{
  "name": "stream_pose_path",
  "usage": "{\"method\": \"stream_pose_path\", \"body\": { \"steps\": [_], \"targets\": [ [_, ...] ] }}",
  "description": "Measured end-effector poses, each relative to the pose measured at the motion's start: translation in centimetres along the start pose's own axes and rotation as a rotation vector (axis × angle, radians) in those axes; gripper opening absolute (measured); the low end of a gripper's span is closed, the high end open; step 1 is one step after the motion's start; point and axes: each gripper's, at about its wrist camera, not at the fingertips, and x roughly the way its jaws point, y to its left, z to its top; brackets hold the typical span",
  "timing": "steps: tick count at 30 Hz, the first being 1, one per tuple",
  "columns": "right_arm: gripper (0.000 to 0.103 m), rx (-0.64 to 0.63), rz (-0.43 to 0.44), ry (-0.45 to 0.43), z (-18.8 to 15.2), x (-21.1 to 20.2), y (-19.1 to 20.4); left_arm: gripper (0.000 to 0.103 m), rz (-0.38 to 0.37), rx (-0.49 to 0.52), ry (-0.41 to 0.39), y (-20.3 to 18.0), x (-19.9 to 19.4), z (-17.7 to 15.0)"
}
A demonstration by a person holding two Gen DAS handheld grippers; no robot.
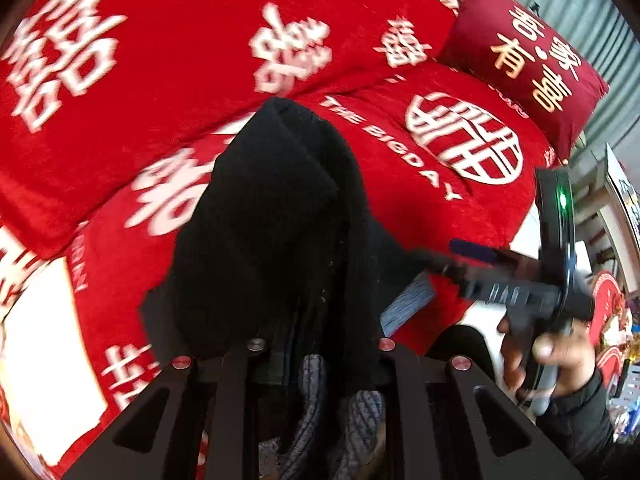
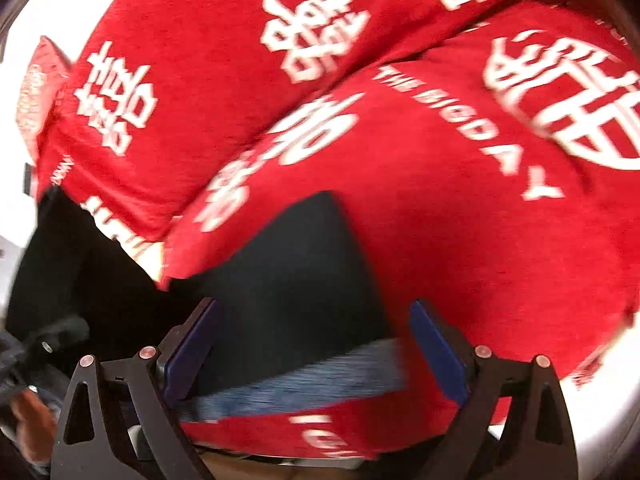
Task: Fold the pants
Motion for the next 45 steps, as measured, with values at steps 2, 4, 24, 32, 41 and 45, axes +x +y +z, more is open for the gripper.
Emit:
{"method": "stream_pose_path", "body": {
  "steps": [2,4,24,32,41,45],
  "targets": [
    [0.096,-0.034,-0.048,0.001,-0.3,0.0,-0.5,0.021,-0.026,0.013,0.028,-1.9,2.4,1.6],
    [0.096,-0.083,-0.12,-0.001,-1.0,0.6,-0.1,0.021,-0.027,0.003,0.062,-2.9,5.2,2.7],
    [0.099,-0.27,0.228,-0.049,-4.5,-1.0,1.4,0.083,-0.177,-0.207,-0.023,2.9,3.4,0.0],
    [0.07,-0.282,0.001,0.019,-3.9,3.3,1.9,0.083,0.047,-0.438,0.058,11.2,6.7,-8.4],
    [0.082,-0.302,-0.189,-0.047,-2.4,0.2,4.4,0.102,0.107,-0.521,-0.026,12.4,6.6,-10.4],
    [0.083,-0.422,-0.173,-0.137,-0.1,-0.6,9.3,0.102,0.165,-0.632,-0.117,15.1,4.5,-9.5]
  ]
}}
